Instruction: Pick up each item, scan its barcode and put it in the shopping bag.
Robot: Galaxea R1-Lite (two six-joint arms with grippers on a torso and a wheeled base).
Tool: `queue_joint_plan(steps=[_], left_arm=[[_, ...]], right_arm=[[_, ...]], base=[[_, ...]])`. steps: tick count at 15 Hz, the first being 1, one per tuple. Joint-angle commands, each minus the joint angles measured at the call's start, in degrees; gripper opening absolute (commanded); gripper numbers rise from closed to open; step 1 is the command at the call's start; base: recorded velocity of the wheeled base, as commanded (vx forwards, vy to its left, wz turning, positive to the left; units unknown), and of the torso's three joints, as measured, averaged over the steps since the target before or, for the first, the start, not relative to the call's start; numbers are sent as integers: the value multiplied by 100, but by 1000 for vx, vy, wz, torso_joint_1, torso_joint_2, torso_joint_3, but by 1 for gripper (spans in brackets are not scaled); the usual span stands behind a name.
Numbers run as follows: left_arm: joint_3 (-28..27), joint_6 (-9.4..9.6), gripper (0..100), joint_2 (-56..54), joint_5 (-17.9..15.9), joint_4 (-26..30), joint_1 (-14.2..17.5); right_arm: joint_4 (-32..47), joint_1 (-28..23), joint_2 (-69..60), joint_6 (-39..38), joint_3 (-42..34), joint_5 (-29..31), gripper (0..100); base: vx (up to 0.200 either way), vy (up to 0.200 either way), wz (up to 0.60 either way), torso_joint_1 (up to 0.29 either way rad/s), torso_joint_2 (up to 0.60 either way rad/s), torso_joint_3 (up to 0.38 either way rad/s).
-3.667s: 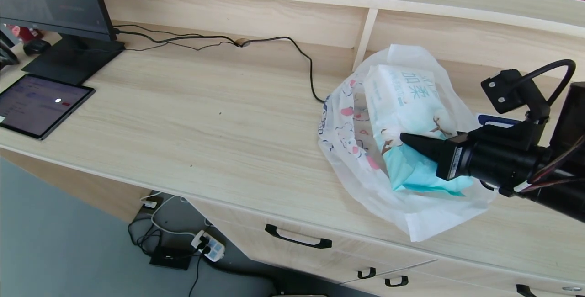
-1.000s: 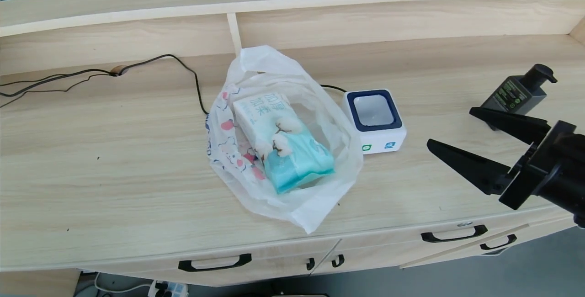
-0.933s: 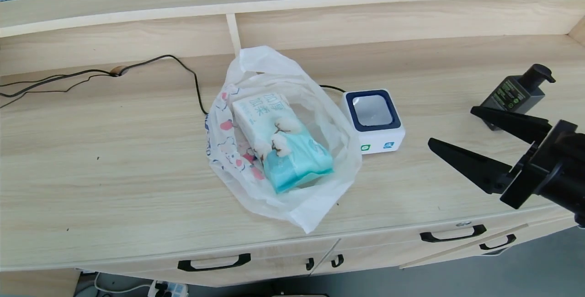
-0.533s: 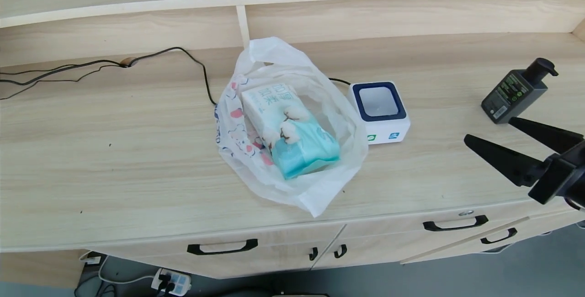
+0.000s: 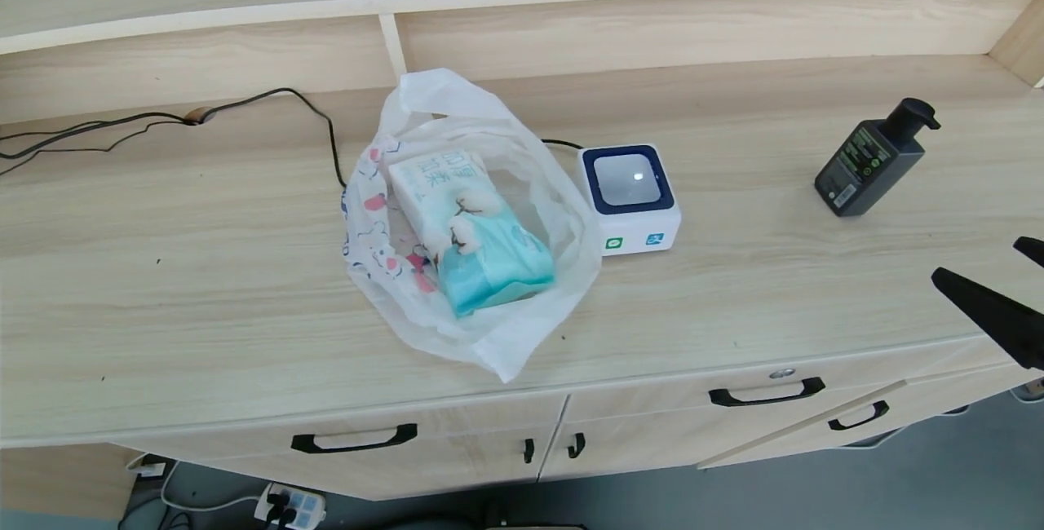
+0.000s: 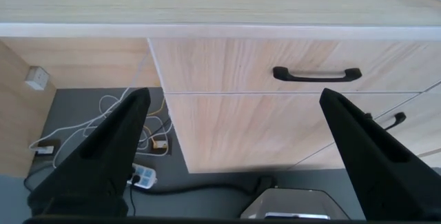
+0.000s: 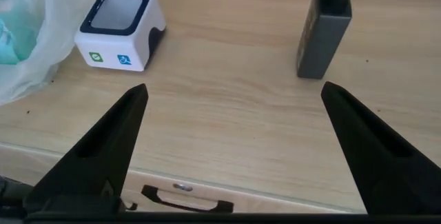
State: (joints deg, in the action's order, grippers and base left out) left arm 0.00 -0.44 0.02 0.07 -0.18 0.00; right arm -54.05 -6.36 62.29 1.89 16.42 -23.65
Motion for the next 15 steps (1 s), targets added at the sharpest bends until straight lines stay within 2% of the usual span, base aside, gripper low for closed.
queue_joint_plan(steps=[1,2,3,5,7,15], left_arm=[[0,-9,100,-2,1,1,-9],[0,0,100,-2,1,1,-9],[0,0,100,-2,1,1,-9],[0,0,100,-2,1,1,-9],[0,-9,100,-2,1,1,-9],[0,0,100,-2,1,-8,-9]], right_arm=[[-1090,-181,1030,4,-122,-78,100],[-1564,-172,1470,-4,-122,-377,100],[-1696,-172,1690,22,-122,-571,100],[-2769,-726,3254,145,538,-1221,100],[-3595,-691,4159,110,1074,-1362,100],[-3595,-682,4933,-259,2313,-1362,100]], base=[[0,-200,0,7,2,-2],[0,0,0,0,0,0],[0,0,0,0,0,0],[0,0,0,0,0,0],[0,0,0,0,0,0],[0,0,0,0,0,0]])
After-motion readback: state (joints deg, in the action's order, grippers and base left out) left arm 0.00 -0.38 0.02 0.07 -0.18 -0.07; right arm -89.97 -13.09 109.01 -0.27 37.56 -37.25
